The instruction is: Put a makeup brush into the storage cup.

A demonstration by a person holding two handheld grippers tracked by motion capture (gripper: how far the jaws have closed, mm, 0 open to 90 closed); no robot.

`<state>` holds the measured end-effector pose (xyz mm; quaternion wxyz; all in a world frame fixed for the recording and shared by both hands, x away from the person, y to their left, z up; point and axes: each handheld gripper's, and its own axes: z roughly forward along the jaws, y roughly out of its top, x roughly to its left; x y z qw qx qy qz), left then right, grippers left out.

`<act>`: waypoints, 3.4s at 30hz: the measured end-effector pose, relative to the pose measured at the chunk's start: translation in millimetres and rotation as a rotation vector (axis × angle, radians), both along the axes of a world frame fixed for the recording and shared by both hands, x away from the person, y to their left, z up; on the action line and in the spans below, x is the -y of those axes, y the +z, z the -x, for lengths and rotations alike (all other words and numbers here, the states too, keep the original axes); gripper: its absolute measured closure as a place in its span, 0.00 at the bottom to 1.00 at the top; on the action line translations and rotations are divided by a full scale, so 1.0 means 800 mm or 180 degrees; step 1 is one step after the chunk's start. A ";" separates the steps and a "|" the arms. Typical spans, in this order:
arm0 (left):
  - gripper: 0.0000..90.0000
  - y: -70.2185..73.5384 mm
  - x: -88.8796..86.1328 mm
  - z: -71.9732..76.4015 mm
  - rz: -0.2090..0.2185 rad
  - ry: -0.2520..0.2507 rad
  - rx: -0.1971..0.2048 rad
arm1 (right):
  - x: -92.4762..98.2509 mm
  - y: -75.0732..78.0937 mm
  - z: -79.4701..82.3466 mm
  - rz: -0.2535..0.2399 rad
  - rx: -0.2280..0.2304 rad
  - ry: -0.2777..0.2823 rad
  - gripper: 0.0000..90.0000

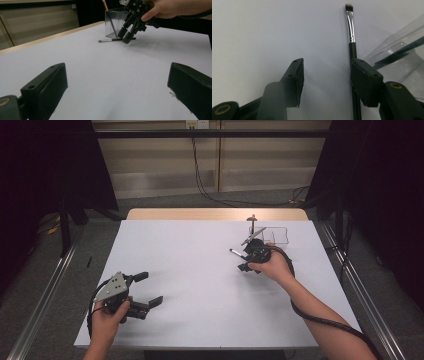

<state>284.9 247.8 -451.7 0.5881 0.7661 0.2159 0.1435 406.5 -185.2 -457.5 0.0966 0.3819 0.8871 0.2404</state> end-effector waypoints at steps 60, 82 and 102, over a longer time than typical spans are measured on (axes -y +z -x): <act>0.03 -0.001 0.000 -0.001 -0.0013 -0.0016 -0.0004 | -0.012 0.001 -0.010 0.0138 -0.0265 0.0118 0.88; 0.03 0.000 -0.001 -0.002 -0.0002 -0.0037 0.0010 | -0.031 0.001 -0.018 0.0279 -0.0457 0.0225 0.93; 0.03 -0.001 -0.001 -0.002 0.0004 -0.0045 -0.0002 | -0.047 0.005 -0.018 0.0549 -0.0660 0.0318 0.92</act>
